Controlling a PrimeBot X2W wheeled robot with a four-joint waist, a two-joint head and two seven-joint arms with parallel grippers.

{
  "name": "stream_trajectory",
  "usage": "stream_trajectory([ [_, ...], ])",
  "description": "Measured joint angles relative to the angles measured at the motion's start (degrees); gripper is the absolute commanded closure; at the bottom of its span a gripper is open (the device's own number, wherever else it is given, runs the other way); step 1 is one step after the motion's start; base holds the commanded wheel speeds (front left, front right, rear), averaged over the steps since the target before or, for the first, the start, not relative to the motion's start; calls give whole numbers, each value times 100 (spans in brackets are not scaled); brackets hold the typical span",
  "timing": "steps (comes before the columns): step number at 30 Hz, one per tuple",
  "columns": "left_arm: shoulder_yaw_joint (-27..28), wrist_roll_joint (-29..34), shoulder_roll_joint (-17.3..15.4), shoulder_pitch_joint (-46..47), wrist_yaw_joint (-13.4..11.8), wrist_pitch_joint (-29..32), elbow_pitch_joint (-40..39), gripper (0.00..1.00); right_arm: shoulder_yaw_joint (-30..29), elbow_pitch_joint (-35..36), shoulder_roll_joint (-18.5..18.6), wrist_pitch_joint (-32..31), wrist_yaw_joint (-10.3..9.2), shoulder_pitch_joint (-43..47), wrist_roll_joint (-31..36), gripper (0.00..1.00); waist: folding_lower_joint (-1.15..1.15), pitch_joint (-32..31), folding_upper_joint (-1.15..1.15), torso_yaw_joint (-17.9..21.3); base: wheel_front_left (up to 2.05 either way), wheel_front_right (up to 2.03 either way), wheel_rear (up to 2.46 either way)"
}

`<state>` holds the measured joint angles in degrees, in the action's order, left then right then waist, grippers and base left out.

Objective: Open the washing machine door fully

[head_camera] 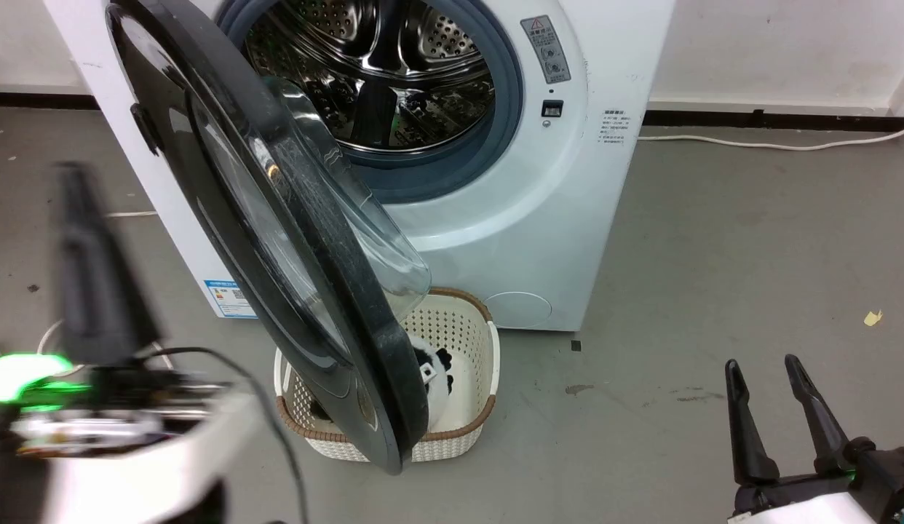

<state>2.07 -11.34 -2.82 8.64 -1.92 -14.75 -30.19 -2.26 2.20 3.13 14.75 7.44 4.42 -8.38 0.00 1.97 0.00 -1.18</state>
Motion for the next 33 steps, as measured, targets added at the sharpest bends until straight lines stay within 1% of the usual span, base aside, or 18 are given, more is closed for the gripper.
stream_trajectory([
  [5, -936, 504, -1, -3, 209, 40, 177, 100, -58, -14, -1, 0, 0, 0, -41, 0, 0, 13, 0, 0, 0, 0, 0],
  [9, -1817, 571, 5, -141, 349, 494, 744, 100, -18, -33, -1, 0, 0, -1, -47, 0, 0, 30, 0, -17, 0, 0, 0],
  [12, -2337, 541, 7, -316, 361, 740, 1244, 100, 38, -57, -1, 0, 0, -3, -70, 0, 1, 35, 0, -11, 0, 0, 0],
  [14, -2562, 497, 7, -418, 319, 870, 1591, 100, 70, -70, -2, 0, 0, -7, -70, 0, 1, 39, 0, 3, 0, 0, 0],
  [17, -2666, 388, 9, -516, 92, 911, 2058, 100, 112, -74, -2, 0, 0, -16, -71, 0, 1, 59, 0, 41, 0, 0, 0],
  [22, -2654, 236, 8, -522, -54, 969, 2882, 100, 123, -97, -2, 0, 0, -17, -80, 0, 1, 124, 0, 73, 0, 0, 0],
  [27, -2536, 86, 10, -516, -189, 905, 3225, 100, 151, -127, -2, 0, 0, -16, -194, 0, 0, 177, 0, 20, 0, 0, 0],
  [33, -2560, -1, 34, -522, -231, 806, 3401, 100, 104, -165, -7, 0, 0, 10, -281, 0, 0, 116, 0, -246, 0, 0, 0],
])
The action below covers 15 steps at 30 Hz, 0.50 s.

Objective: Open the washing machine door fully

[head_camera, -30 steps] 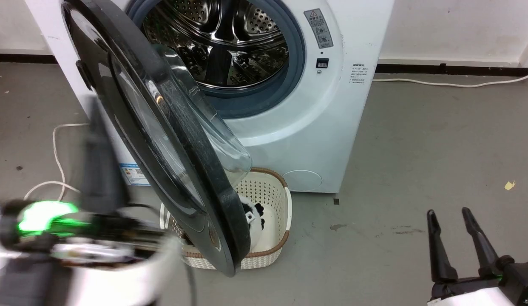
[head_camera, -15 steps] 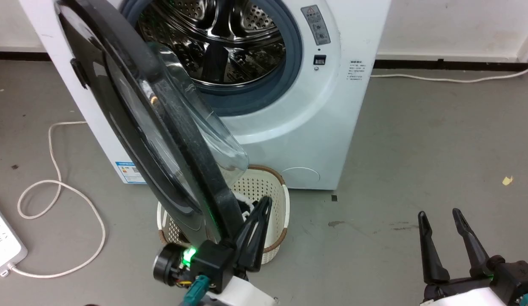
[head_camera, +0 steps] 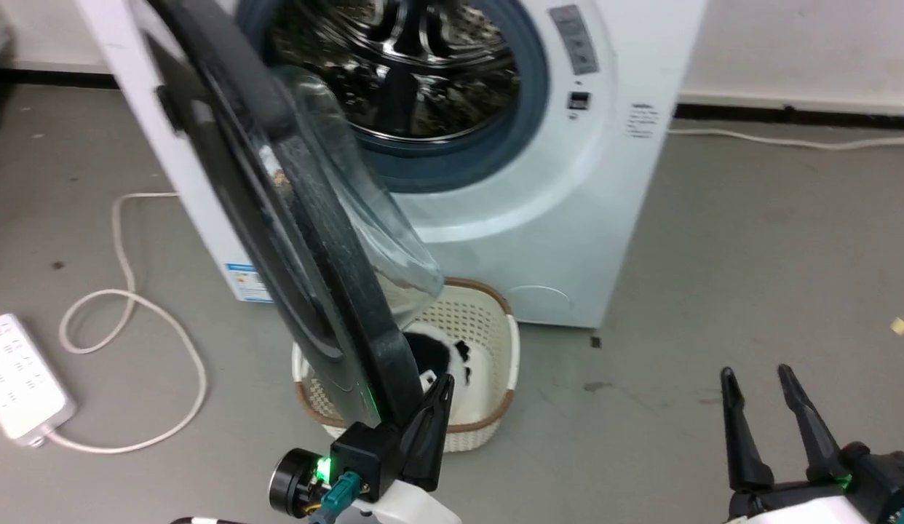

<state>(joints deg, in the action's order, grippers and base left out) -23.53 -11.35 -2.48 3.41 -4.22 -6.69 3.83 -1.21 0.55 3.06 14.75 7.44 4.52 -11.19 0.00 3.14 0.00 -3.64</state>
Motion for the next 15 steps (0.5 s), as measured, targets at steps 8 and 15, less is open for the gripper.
stream_trajectory([
  [8, 36, -80, -110, -315, -76, 43, -87, 100, -1, -32, -2, 0, 0, 115, -57, 0, 0, -203, 0, -711, 0, 0, 0],
  [15, 508, -203, -454, -461, -290, 60, -260, 100, 81, -23, -2, 0, 0, 118, -46, 0, 0, -250, 0, -1496, 0, 0, 0],
])
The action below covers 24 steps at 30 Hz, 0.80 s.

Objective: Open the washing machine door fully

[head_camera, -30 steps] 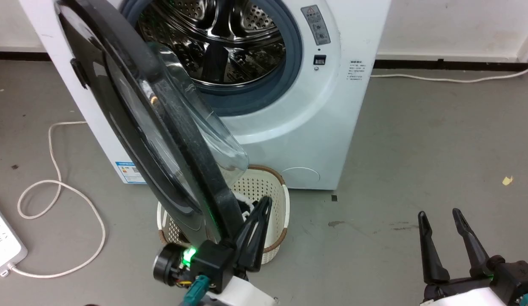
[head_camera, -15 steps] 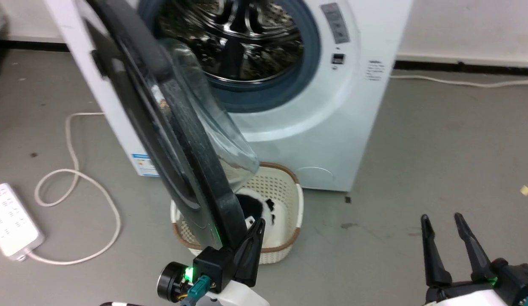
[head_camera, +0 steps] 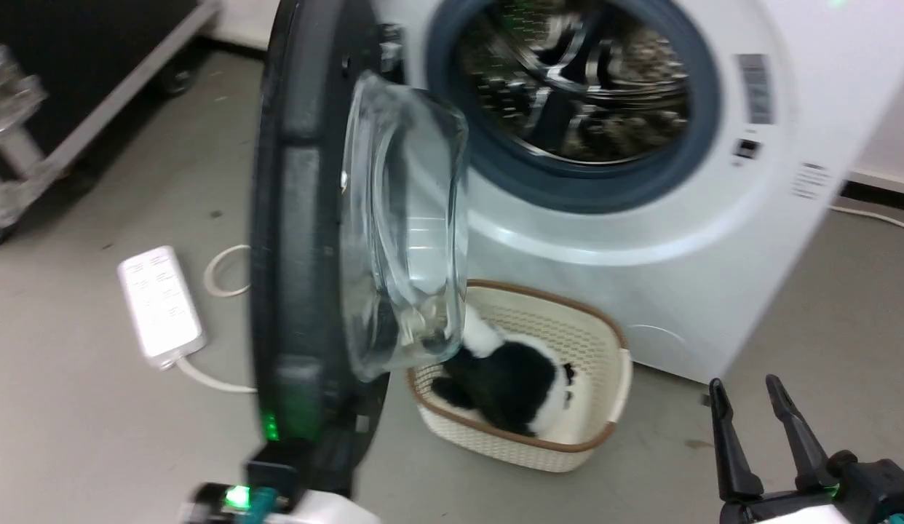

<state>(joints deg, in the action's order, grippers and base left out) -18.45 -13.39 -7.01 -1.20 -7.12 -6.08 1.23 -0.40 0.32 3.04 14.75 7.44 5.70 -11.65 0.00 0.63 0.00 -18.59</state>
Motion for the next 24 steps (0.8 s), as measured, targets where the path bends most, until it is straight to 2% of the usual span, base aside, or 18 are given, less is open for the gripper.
stream_trajectory([
  [4, 415, -81, -308, 22, -103, 45, -38, 100, 85, -1, -3, 0, 0, -12, 97, 0, 0, 97, 0, -370, 0, 0, 0],
  [10, 1046, -314, -759, 346, -127, 79, 163, 100, 109, -12, -3, 0, 0, -82, 289, 0, -1, 495, 0, -592, 0, 0, 0],
  [11, 1383, -508, -1015, 600, -98, 99, 358, 100, 155, -14, -3, 0, 0, -180, 465, 0, -1, 715, 0, -625, 0, 0, 0],
  [15, 1742, -677, -1396, 995, 19, 154, 751, 100, 171, 87, 2, -98, 0, -351, 693, 0, -1, 1030, 0, -594, 0, 0, 0],
  [24, 2438, -1096, -2022, 2048, 183, -29, 2027, 100, -58, 541, 211, -393, 0, -509, 817, 0, -2, 1665, 0, -398, 0, 0, 0],
])
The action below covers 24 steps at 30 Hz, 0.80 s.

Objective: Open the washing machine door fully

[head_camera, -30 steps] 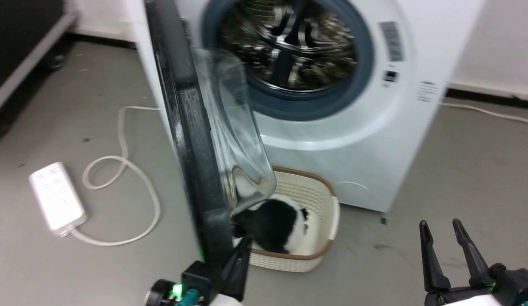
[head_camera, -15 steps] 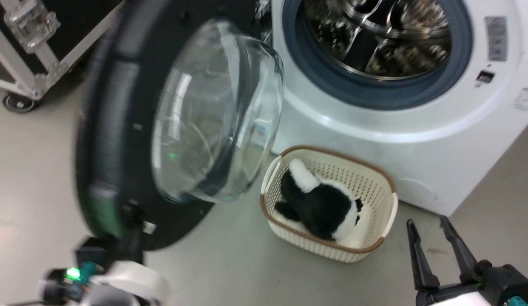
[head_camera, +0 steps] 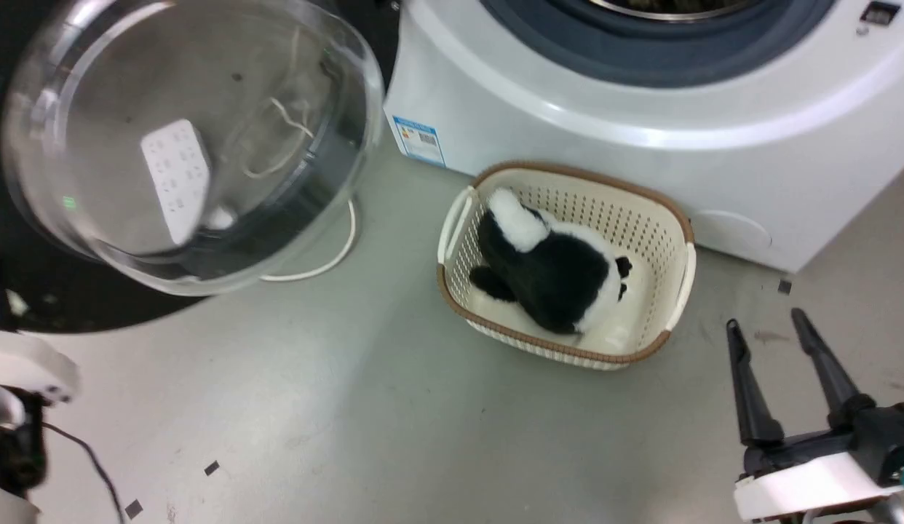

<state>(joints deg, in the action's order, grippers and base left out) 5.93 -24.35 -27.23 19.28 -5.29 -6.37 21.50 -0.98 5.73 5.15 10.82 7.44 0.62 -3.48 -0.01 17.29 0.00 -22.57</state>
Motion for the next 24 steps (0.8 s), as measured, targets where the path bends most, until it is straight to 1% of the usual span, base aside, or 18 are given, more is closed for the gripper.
stream_trajectory([
  [3, 111, -113, -104, 314, 82, -194, 568, 100, -59, 90, 62, -74, 0, -15, 8, 0, 0, 139, 0, 61, 0, 0, 0],
  [7, 190, -164, -129, 578, 203, -521, 1141, 100, -140, 186, 73, -112, 0, -14, 10, 0, 1, 186, 0, 141, 0, 0, 0],
  [10, 170, -144, -148, 665, 331, -691, 1351, 100, -181, 178, 73, -105, 0, -10, 8, 0, 1, 126, 0, 178, 0, 0, 0],
  [13, 94, -40, -125, 670, 446, -786, 1334, 100, -185, 144, 54, -51, 0, 0, 4, 0, 1, -3, 0, 207, 0, 0, 0],
  [15, 105, -40, 3, 661, 531, -817, 1140, 100, -192, 77, 30, 7, 0, 2, -3, 0, 2, -118, 0, 227, 0, 0, 0],
  [17, 134, 14, 187, 544, 600, -832, 787, 100, -216, -19, 1, 67, 0, 3, -11, 0, 2, -257, 0, 251, 0, 0, 0],
  [24, 214, 388, 1112, -538, 632, -832, -814, 100, -255, -252, -136, 252, 0, 8, -13, 0, 3, -861, 0, 430, 0, 0, 0],
])
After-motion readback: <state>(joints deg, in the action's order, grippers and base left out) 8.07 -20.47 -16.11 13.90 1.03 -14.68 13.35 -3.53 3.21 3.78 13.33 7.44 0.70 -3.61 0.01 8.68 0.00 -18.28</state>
